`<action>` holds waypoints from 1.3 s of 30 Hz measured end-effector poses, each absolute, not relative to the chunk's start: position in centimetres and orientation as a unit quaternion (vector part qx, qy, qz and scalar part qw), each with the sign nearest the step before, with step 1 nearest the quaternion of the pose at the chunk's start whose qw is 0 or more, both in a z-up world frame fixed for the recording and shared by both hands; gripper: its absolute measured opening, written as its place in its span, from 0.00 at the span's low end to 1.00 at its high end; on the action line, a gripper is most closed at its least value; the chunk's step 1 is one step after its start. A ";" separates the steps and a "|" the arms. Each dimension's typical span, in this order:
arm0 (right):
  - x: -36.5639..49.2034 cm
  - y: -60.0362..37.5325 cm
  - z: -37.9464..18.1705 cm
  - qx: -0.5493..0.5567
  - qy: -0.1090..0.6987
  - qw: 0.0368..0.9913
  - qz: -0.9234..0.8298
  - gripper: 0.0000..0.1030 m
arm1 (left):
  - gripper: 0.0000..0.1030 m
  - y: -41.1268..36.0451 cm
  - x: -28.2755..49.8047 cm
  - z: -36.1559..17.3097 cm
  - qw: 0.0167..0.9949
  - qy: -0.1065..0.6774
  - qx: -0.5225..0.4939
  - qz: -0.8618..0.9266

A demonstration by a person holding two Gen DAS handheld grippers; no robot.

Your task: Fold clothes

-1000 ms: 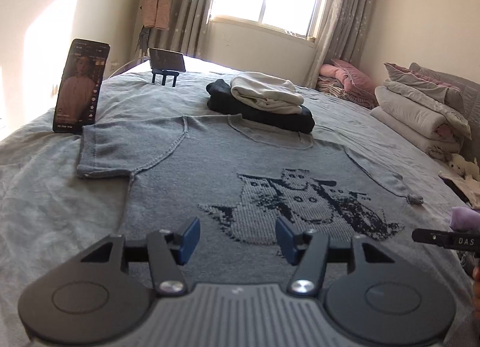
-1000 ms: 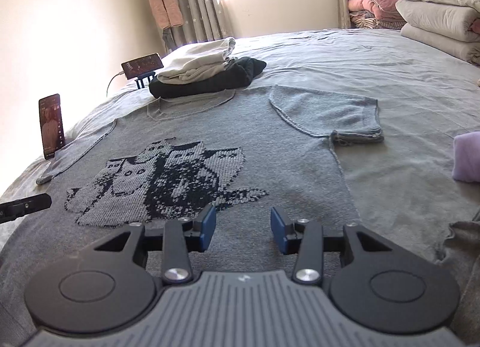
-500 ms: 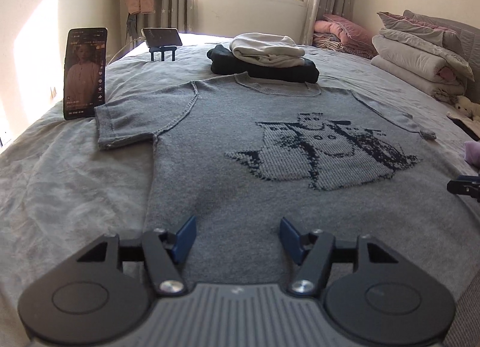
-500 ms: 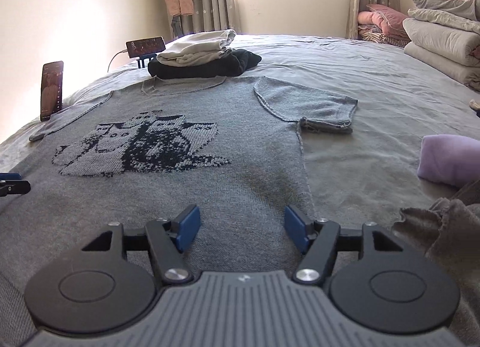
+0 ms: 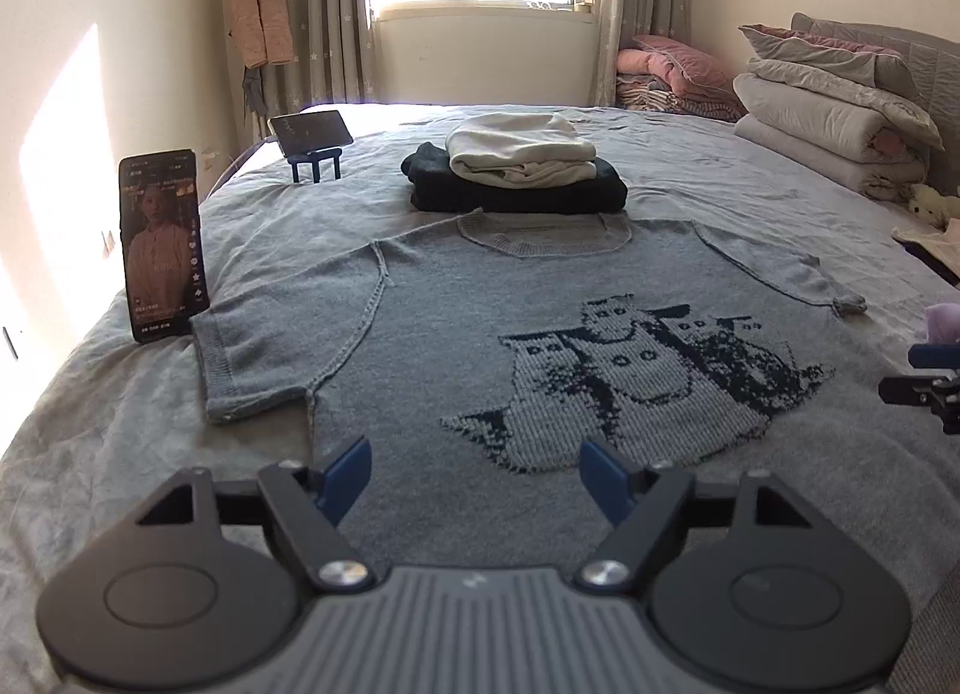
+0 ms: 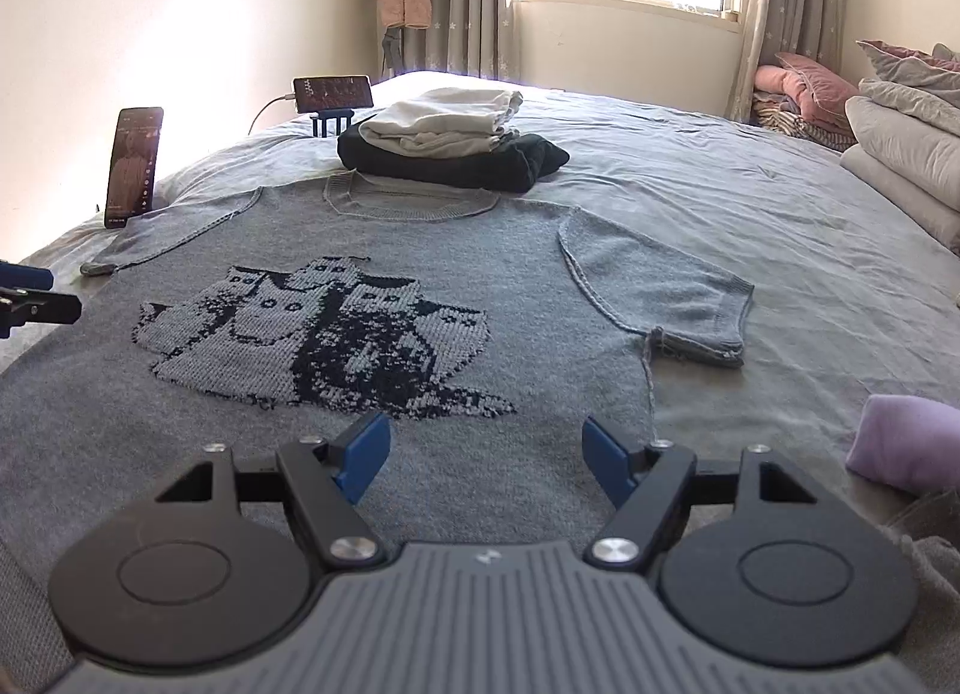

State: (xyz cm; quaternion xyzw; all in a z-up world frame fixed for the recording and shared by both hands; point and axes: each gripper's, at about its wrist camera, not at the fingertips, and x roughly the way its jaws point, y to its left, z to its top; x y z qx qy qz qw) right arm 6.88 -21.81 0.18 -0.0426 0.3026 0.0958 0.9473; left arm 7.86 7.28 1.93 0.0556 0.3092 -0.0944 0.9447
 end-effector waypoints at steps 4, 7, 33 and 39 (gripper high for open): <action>10.2 -19.5 -0.2 -0.065 0.311 0.942 0.111 0.72 | 0.75 5.1 11.2 1.3 0.942 0.310 0.071 -0.105; 13.0 -18.6 -1.2 -0.065 0.321 0.938 0.112 0.72 | 0.75 4.0 13.7 -0.2 0.942 0.306 0.082 -0.113; 32.5 -19.7 -4.4 -0.042 0.317 0.943 0.090 0.72 | 0.63 3.3 34.4 -3.9 0.935 0.293 0.122 -0.159; 34.8 -19.4 -4.4 -0.051 0.314 0.944 0.091 0.72 | 0.63 3.4 36.7 -4.0 0.938 0.283 0.119 -0.158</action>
